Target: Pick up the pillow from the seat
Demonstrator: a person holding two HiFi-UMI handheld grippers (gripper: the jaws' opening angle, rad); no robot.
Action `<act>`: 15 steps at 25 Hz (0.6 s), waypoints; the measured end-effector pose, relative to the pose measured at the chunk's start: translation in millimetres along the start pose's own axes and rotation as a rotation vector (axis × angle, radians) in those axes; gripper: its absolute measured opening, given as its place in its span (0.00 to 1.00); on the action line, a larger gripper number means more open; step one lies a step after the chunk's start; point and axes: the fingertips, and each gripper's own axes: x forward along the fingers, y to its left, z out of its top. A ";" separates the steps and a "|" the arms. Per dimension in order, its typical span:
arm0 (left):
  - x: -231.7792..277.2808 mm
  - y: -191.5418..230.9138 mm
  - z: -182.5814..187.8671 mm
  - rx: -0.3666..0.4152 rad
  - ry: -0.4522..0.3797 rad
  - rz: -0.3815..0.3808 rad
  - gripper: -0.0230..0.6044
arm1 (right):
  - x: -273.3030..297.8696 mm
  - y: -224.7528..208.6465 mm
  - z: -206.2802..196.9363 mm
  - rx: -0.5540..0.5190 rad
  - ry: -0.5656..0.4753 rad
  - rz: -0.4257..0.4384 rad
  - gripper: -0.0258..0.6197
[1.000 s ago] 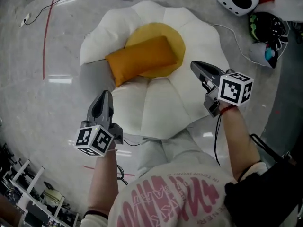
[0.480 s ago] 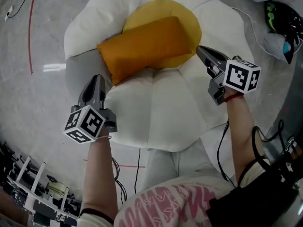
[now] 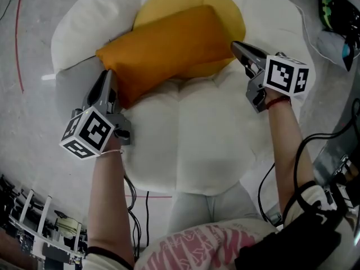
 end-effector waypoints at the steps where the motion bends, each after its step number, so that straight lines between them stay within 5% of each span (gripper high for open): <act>1: 3.5 5.2 -0.3 0.003 0.000 0.009 0.18 | 5.7 -4.1 -0.6 0.022 -0.006 -0.003 0.08; 4: 9.6 10.3 -2.5 0.029 0.013 0.037 0.29 | 17.6 -16.6 -6.4 0.107 -0.021 -0.005 0.15; 7: 11.4 7.2 -3.8 0.043 0.001 0.067 0.29 | 21.4 -32.1 -11.4 0.210 -0.055 -0.004 0.20; 10: 12.8 7.0 -7.7 0.055 -0.021 0.095 0.28 | 28.9 -48.8 -21.3 0.337 -0.077 0.011 0.41; 15: 25.0 9.9 -13.3 0.033 -0.027 0.108 0.26 | 43.8 -55.6 -29.5 0.548 -0.112 0.159 0.44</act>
